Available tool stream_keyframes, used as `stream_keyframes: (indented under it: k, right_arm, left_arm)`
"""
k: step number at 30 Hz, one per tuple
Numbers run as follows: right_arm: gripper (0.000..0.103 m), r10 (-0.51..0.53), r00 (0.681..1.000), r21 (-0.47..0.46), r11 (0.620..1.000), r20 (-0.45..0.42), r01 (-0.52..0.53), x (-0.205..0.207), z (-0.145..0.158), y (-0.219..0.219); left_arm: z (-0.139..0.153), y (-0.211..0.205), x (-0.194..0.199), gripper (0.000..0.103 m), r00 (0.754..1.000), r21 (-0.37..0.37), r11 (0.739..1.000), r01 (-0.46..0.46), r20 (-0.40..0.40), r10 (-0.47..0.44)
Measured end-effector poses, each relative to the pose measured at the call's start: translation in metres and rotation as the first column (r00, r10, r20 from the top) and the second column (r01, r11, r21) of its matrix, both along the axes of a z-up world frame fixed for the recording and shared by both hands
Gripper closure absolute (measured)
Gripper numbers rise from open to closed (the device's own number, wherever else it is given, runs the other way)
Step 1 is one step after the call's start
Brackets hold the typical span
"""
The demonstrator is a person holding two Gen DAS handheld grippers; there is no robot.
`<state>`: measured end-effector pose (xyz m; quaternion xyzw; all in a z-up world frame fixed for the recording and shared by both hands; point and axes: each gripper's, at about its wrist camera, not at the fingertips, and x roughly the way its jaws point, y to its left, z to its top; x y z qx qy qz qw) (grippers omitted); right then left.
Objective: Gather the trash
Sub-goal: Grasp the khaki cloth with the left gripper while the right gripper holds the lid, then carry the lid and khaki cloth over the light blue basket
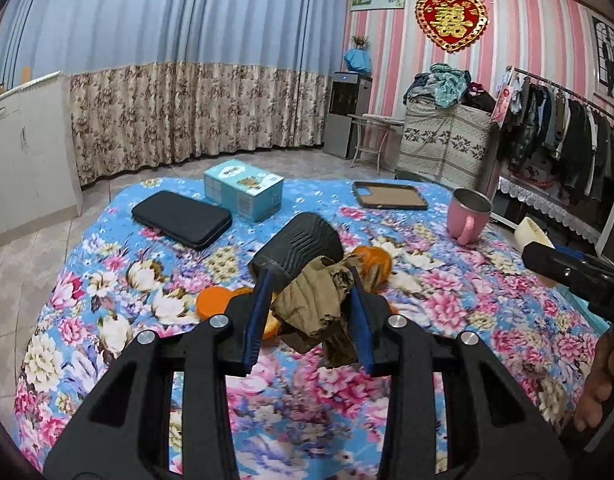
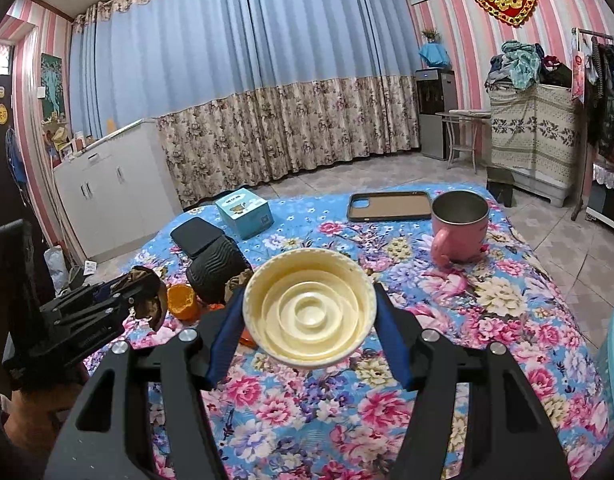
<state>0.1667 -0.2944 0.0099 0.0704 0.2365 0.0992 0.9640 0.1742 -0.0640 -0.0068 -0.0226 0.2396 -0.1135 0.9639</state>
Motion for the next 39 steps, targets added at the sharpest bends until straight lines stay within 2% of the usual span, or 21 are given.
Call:
stream_keyframes:
  k: [3,7,11,17,23,27,31,39]
  right_arm:
    - [0.042,0.000,1.000,-0.016,1.000,0.014,0.001,-0.006,0.005,-0.004]
    - [0.042,-0.003,0.999,-0.012,1.000,0.034,0.004,-0.015,0.012,-0.013]
    - [0.042,-0.007,0.998,0.007,1.000,0.061,0.006,-0.024,0.014,-0.021]
    - [0.042,0.004,0.997,-0.048,0.999,0.077,0.000,-0.031,0.015,-0.020]
    - [0.042,-0.069,0.994,-0.023,0.997,0.081,0.071,-0.039,0.021,-0.056]
    - [0.042,-0.129,0.989,-0.016,0.991,0.078,0.130,-0.050,0.022,-0.085]
    - [0.042,-0.206,0.975,-0.065,0.975,0.086,0.212,-0.067,0.026,-0.123]
    - [0.042,-0.430,0.899,-0.082,0.896,0.082,0.436,-0.106,0.038,-0.242]
  left_arm:
    - [0.006,-0.006,-0.003,0.067,1.000,0.006,1.000,0.012,0.003,-0.012]
    - [0.014,-0.009,-0.014,0.067,1.000,-0.044,0.999,0.005,0.005,-0.004]
    - [0.015,-0.021,-0.026,0.067,1.000,-0.035,0.999,0.019,0.009,-0.019]
    - [0.013,-0.036,-0.029,0.067,0.999,-0.036,0.999,0.033,-0.002,-0.033]
    - [0.031,-0.057,-0.032,0.067,0.998,-0.043,0.997,0.065,0.029,-0.064]
    - [0.046,-0.088,-0.033,0.067,0.993,-0.076,0.991,0.108,0.046,-0.105]
    - [0.060,-0.139,-0.038,0.067,0.982,-0.098,0.979,0.179,0.075,-0.172]
    - [0.065,-0.251,-0.051,0.067,0.933,-0.127,0.925,0.358,0.085,-0.349]
